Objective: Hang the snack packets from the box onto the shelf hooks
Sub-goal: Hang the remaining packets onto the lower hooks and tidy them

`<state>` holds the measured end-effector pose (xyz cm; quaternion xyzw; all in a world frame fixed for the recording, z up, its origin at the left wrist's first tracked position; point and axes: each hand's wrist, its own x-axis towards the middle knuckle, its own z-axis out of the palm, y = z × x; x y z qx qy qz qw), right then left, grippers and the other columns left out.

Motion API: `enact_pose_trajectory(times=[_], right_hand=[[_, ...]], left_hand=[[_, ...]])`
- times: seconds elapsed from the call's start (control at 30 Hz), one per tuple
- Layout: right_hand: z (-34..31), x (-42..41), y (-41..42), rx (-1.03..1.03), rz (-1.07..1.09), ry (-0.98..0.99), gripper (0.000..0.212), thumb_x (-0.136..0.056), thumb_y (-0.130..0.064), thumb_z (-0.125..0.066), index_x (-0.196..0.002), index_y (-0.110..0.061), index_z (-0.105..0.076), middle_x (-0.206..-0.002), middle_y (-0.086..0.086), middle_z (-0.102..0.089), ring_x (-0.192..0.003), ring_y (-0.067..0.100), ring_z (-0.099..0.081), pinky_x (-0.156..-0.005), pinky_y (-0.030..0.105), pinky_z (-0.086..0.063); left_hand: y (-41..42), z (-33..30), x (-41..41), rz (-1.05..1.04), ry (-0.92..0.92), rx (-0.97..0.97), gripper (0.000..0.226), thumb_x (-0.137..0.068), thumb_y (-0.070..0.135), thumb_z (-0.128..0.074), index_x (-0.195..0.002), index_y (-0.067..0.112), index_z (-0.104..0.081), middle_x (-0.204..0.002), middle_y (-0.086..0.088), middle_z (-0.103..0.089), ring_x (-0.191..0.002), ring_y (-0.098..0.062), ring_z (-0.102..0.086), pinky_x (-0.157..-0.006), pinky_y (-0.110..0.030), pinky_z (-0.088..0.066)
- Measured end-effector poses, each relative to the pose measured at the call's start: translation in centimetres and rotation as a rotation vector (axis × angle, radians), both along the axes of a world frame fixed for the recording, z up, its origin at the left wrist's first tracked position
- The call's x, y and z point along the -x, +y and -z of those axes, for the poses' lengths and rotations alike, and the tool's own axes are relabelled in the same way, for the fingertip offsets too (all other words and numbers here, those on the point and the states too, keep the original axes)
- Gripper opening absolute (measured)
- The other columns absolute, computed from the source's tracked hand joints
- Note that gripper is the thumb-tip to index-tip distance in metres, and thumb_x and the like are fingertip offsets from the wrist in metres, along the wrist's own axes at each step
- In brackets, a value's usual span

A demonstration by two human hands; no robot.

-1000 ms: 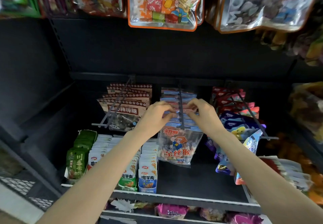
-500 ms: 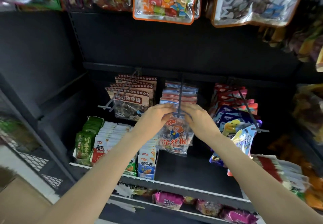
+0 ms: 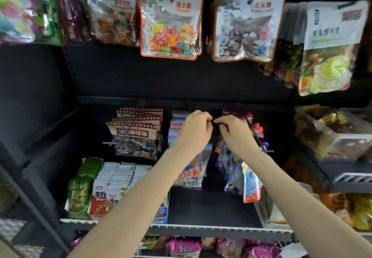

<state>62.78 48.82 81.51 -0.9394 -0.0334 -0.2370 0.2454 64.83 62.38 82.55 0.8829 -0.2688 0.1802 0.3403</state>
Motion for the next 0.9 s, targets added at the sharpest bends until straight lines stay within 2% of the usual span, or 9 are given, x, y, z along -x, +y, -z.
enact_pose_trajectory(times=[0.13, 0.23, 0.37, 0.47, 0.57, 0.7, 0.8, 0.9], right_hand=[[-1.5, 0.9, -3.6, -0.056, 0.112, 0.027, 0.034, -0.093, -0.001, -0.043, -0.117, -0.006, -0.066, -0.121, 0.011, -0.063, -0.112, 0.026, -0.057, -0.086, 0.017, -0.033], [-1.4, 0.8, -7.2, -0.147, 0.218, 0.052, 0.032, -0.094, -0.006, -0.043, -0.118, -0.007, -0.065, -0.120, 0.010, -0.065, -0.111, 0.026, -0.057, -0.083, 0.021, -0.036], [1.0, -0.8, -12.0, -0.401, 0.335, 0.188, 0.032, -0.098, -0.019, -0.045, -0.124, -0.007, -0.059, -0.124, 0.013, -0.061, -0.116, 0.030, -0.053, -0.093, 0.030, -0.038], [3.1, -3.0, -14.4, -0.515, 0.290, 0.310, 0.044, -0.099, -0.031, -0.044, -0.136, -0.008, -0.049, -0.135, 0.013, -0.053, -0.124, 0.029, -0.048, -0.103, 0.032, -0.034], [3.6, -5.5, -15.6, -0.551, 0.225, 0.337, 0.049, -0.099, -0.036, -0.041, -0.142, -0.012, -0.041, -0.142, 0.012, -0.046, -0.130, 0.028, -0.043, -0.104, 0.031, -0.030], [3.7, -8.8, -16.5, -0.642, 0.142, 0.377, 0.052, -0.100, -0.039, -0.041, -0.147, -0.021, -0.032, -0.148, 0.007, -0.040, -0.135, 0.026, -0.039, -0.104, 0.029, -0.030], [4.1, -10.8, -16.7, -0.699, 0.077, 0.429, 0.047, -0.101, -0.035, -0.040, -0.145, -0.019, -0.035, -0.146, 0.008, -0.043, -0.133, 0.024, -0.041, -0.097, 0.026, -0.032], [4.6, -12.1, -17.3, -0.652, 0.081, 0.398, 0.038, -0.101, -0.030, -0.040, -0.136, -0.018, -0.048, -0.137, 0.008, -0.052, -0.125, 0.024, -0.048, -0.092, 0.026, -0.034]], left_hand=[[-4.8, -0.3, 0.1, 0.042, 0.236, 0.050, 0.036, -0.097, 0.009, -0.041, -0.132, 0.002, -0.050, -0.133, -0.017, -0.051, -0.125, -0.030, -0.047, -0.104, -0.035, -0.036], [-7.5, 0.7, -0.6, 0.039, 0.414, 0.161, 0.037, -0.100, 0.013, -0.036, -0.133, 0.002, -0.047, -0.136, -0.017, -0.049, -0.127, -0.031, -0.043, -0.102, -0.033, -0.035], [-10.3, 3.3, -3.0, -0.019, 0.582, 0.267, 0.040, -0.101, 0.021, -0.033, -0.135, 0.004, -0.046, -0.138, -0.015, -0.048, -0.127, -0.030, -0.044, -0.099, -0.031, -0.034], [-12.0, 4.6, -5.6, -0.046, 0.707, 0.379, 0.041, -0.100, 0.029, -0.034, -0.131, 0.006, -0.050, -0.136, -0.014, -0.050, -0.124, -0.029, -0.047, -0.099, -0.032, -0.035], [-13.3, 4.9, -8.1, -0.082, 0.770, 0.441, 0.044, -0.101, 0.036, -0.035, -0.132, 0.009, -0.049, -0.137, -0.010, -0.049, -0.125, -0.027, -0.046, -0.100, -0.031, -0.034], [-14.5, 5.3, -10.4, -0.088, 0.884, 0.465, 0.055, -0.098, 0.046, -0.036, -0.144, 0.015, -0.035, -0.145, -0.006, -0.041, -0.132, -0.024, -0.040, -0.104, -0.030, -0.030], [-15.2, 5.9, -11.3, -0.032, 0.942, 0.486, 0.057, -0.098, 0.049, -0.035, -0.146, 0.017, -0.031, -0.147, -0.005, -0.039, -0.133, -0.021, -0.039, -0.106, -0.030, -0.029], [-15.4, 6.0, -12.2, -0.082, 0.902, 0.509, 0.050, -0.100, 0.043, -0.036, -0.139, 0.014, -0.042, -0.138, -0.008, -0.050, -0.127, -0.022, -0.046, -0.095, -0.024, -0.033]])
